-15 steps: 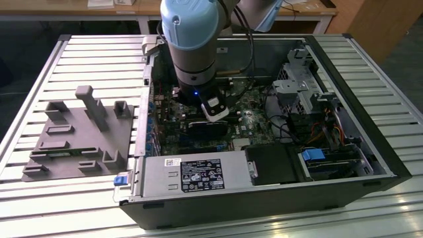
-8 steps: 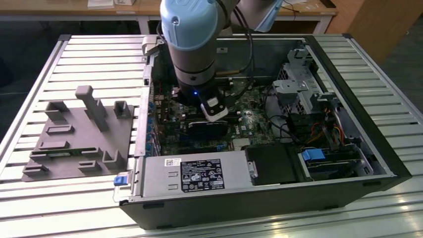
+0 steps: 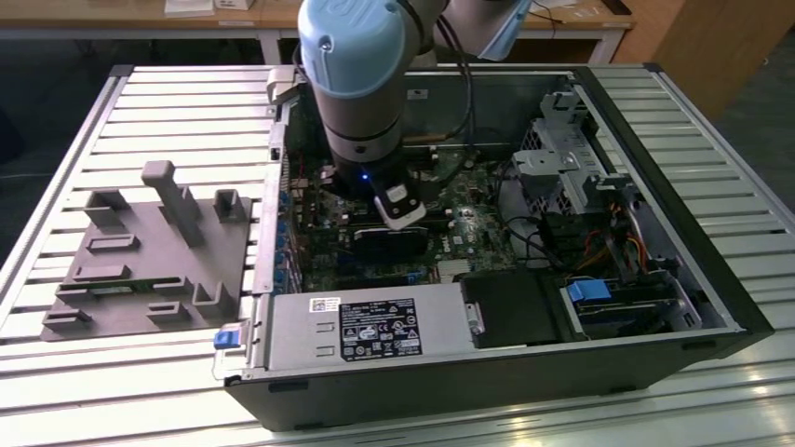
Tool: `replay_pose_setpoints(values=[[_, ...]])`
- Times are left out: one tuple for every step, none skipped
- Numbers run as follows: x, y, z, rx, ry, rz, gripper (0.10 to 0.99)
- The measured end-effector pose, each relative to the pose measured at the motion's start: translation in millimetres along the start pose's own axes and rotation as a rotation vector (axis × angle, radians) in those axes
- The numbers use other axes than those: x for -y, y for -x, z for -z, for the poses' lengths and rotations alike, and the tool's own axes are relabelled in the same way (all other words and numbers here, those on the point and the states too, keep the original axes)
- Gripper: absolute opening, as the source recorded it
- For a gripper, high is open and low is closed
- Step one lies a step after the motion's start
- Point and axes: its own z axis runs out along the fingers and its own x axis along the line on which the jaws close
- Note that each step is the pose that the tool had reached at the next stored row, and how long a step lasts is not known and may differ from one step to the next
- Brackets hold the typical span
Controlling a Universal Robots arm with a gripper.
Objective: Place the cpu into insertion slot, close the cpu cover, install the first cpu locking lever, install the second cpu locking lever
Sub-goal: 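Install the second cpu locking lever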
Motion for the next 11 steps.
replay_pose_setpoints(values=[[-0.3, -0.4, -0.5, 0.0000, 0.000, 0.000, 0.106], [-0.6, -0.7, -0.9, 0.0001, 0.000, 0.000, 0.106], [-1.0, -1.0, -1.4, 0.0001, 0.000, 0.000, 0.106], [-1.5, -1.3, -1.8, 0.0001, 0.000, 0.000, 0.106], [-1.9, -1.6, -2.4, 0.0001, 0.000, 0.000, 0.106], [-2.2, -1.8, -2.9, 0.0001, 0.000, 0.000, 0.106], [-2.4, -1.9, -3.4, 0.0000, 0.000, 0.000, 0.106], [-2.5, -2.0, -3.9, 0.0000, 0.000, 0.000, 0.106], [-2.6, -2.0, -4.3, 0.0000, -0.001, 0.000, 0.106], [-2.6, -2.1, -4.5, 0.0002, -0.003, 0.000, 0.106], [-2.5, -2.1, -4.7, 0.0005, -0.005, 0.000, 0.106]])
